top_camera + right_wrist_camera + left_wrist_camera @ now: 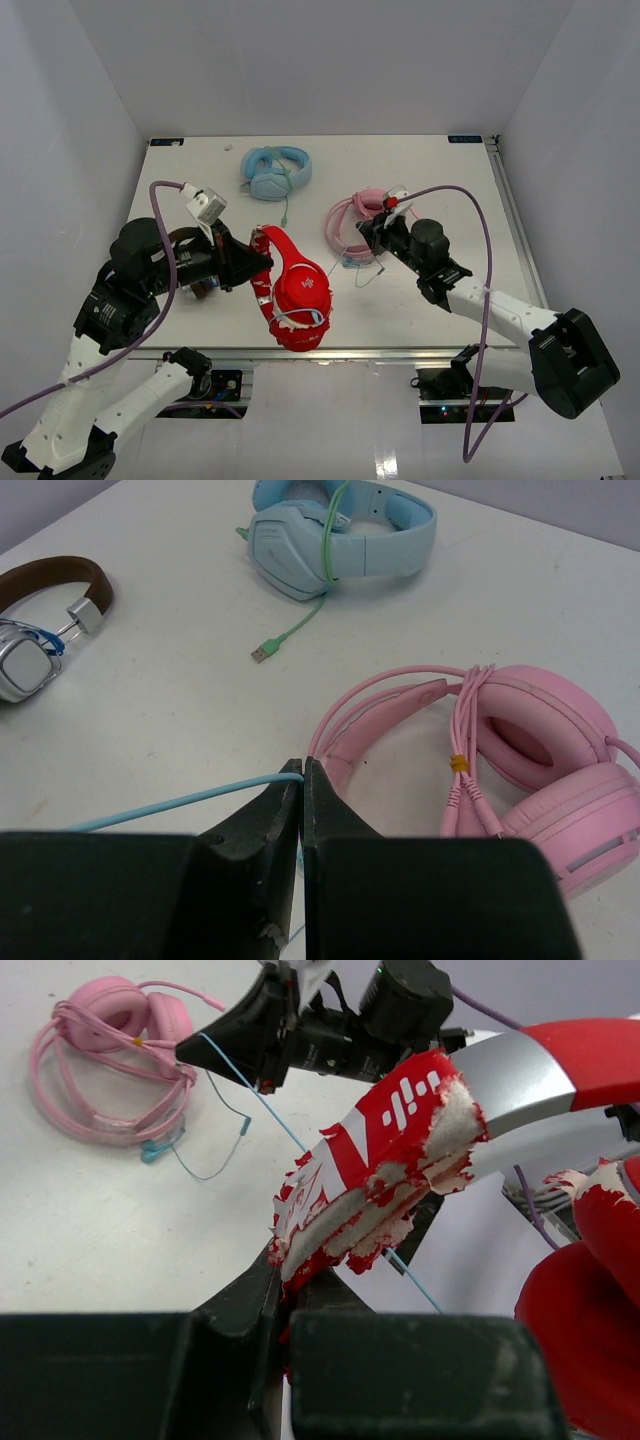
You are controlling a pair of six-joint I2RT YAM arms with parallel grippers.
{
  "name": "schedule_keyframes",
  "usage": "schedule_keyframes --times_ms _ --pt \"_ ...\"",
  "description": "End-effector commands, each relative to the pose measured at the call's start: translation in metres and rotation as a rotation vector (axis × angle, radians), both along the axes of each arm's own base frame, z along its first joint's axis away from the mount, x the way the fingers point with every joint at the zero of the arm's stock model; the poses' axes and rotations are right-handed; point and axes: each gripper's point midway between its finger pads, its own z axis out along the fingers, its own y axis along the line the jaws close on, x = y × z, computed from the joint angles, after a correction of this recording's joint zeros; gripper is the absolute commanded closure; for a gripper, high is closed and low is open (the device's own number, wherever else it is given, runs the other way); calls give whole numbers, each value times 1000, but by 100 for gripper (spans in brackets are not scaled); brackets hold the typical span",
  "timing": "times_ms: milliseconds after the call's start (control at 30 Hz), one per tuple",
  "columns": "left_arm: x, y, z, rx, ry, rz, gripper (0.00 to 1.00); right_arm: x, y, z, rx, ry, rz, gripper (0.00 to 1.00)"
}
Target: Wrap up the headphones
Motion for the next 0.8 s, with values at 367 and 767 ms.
schedule_keyframes --times_ms 367,767 --pt "20 -17 -61 122 72 -90 100 9 14 126 -54 -115 95 92" --pt "58 -20 -110 234 170 1 100 0 37 181 -53 -95 237 92"
